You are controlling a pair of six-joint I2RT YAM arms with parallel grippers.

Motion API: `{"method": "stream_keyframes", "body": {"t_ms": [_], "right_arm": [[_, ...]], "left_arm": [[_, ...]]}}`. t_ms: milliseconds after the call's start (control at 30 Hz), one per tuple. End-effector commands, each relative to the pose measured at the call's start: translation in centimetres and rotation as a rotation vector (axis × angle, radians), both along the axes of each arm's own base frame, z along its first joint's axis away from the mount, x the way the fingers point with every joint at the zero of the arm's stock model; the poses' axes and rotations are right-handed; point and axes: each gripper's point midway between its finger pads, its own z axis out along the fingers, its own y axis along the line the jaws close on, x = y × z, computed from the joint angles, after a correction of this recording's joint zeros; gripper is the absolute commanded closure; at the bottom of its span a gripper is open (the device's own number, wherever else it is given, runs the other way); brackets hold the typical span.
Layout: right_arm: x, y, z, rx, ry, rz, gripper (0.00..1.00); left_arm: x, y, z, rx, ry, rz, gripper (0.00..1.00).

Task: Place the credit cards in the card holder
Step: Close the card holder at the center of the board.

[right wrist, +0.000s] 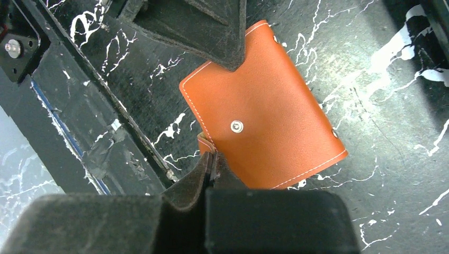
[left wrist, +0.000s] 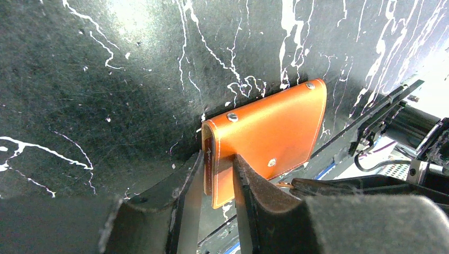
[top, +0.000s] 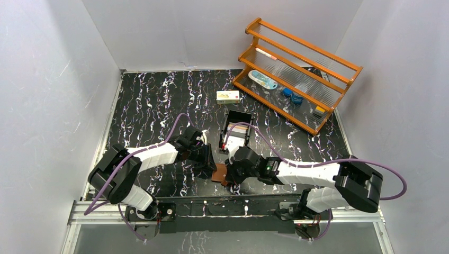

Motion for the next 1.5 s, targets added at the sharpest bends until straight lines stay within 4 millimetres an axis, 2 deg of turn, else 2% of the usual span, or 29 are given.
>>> {"method": "stream_keyframes", "body": {"t_ms": [0,200,633,767,1033,1467], "right_arm": [[1.4,1.0,1.8,0.045,-0.065,0.008,1.00],[2.6,1.0,0.9,0.018,-0.065,0.032,1.00],[3.0,2.8,1.3,0.064,-0.065,0.067,1.00],[3.3,2.7,0.9,0.041,-0.065,0.051,1.00],[4.1,2.6,1.8,0.043,-0.098,0.014,1.00],[4.2,1.6,-0.8,-0.029,-0.068,-0.023,1.00]], "left_arm": [[0.4,-0.1,0.1,0.012,-0.018,-0.017,0.75],[0.2,-0.2,0.1,0.006,-0.011,-0.021,0.75],[0.2,-0.4,0.1,-0.008,-0.008,-0.022,0.75],[0.1,-0.4,0.0,-0.007,-0.005,-0.023,0.75],[0.0,-0.3,-0.2,-0.008,-0.003,-0.025,0.75],[-0.1,-0.3,-0.1,-0.014,-0.003,-0.022,0.75]]}}
